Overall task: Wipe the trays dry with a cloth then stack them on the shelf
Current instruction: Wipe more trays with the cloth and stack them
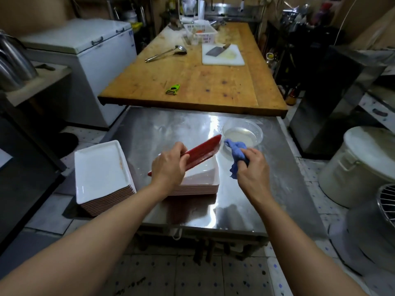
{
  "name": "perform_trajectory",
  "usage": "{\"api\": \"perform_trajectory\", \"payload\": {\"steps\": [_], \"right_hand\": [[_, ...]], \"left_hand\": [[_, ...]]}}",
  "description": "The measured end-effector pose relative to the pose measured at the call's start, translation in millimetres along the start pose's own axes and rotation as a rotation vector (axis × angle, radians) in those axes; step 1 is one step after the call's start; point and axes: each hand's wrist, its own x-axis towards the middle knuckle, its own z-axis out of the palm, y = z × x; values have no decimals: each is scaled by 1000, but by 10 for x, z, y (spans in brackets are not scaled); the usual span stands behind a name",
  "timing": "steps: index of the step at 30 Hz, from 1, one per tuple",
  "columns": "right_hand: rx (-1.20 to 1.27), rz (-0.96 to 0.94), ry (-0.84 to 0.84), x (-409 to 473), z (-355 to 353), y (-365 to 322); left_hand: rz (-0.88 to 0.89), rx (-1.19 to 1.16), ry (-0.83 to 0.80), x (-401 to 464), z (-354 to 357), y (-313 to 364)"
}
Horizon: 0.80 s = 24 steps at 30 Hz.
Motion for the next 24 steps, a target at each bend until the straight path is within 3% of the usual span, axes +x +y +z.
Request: {"api": "perform_trajectory", "payload": {"steps": [3,9,16,20,24], "right_hand": [[71,-68,72,36,-108,-329],[235,-311,135,22,-189,-986],[15,-458,232,32,-59,-1589],[-160,-557,220,56,10,-1704],[-181,-673,224,103,-50,-1705]], "left_hand": [[-142,-306,64,42,-241,135],[-440,-867,9,42,-624,295],[-421,-983,34,-34,-923,446],[-455,-1069,104,-73,-1002,517],[-512,-1140,143,-55,-1095,547]]}}
